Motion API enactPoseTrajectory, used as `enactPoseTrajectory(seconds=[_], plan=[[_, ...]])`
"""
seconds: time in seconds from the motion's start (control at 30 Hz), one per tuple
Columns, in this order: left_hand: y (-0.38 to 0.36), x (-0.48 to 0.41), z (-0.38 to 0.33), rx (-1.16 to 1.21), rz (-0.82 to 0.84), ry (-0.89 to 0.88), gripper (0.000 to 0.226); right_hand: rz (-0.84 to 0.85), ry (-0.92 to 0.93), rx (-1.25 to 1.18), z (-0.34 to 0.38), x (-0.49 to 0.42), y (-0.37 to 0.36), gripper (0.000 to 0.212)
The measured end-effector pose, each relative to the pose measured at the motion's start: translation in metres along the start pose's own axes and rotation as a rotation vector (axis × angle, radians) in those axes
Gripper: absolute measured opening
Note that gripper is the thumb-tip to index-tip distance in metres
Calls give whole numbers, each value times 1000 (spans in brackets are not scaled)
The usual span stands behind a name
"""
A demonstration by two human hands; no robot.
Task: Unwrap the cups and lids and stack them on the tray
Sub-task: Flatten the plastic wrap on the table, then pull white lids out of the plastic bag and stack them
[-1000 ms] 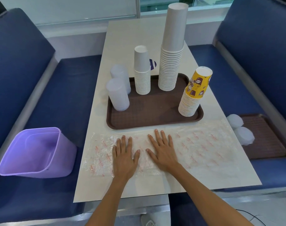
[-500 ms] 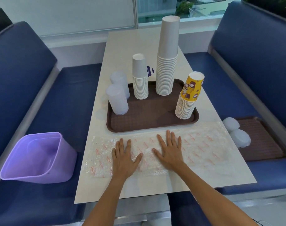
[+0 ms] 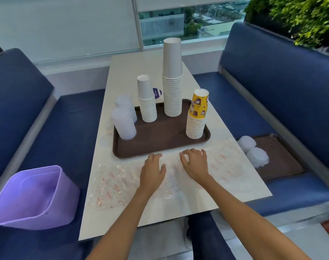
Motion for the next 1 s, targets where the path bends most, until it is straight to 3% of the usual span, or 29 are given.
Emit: enactPoseTrajectory(seconds=[0.3,0.47,0.6,0.83,0.9,1.0], plan=[[-26,-17,-77,161,91,-93,26,-69,-156,-120,-40,-12,47,37],[-65,-36,-142,265,162,-145,23,-263,-195,-202,-101,-17,82,33],[-111,-55,-203,390,217,-146,22,-263,-323,-234,-167,-27,108,39],[-217,-109,-291,656,299,165,14,-127,-531,-368,-312,-63,137,33],[-260,-133,-307,723,332,267,29,-50,-585,-423,-359,-84,136,28],[-317,-161,-309,731,360,427,54,44,-652,-480,-412,-102,118,37]])
Point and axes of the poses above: each hand's wrist, its own x-axis away from the middle knuckle, its own y-axis out of the back of the hand, z = x × y, the point moved 2 cm from there along -x, towards the middle knuckle, and after that the axes turned 4 degrees about x, right-handed, at the moved point
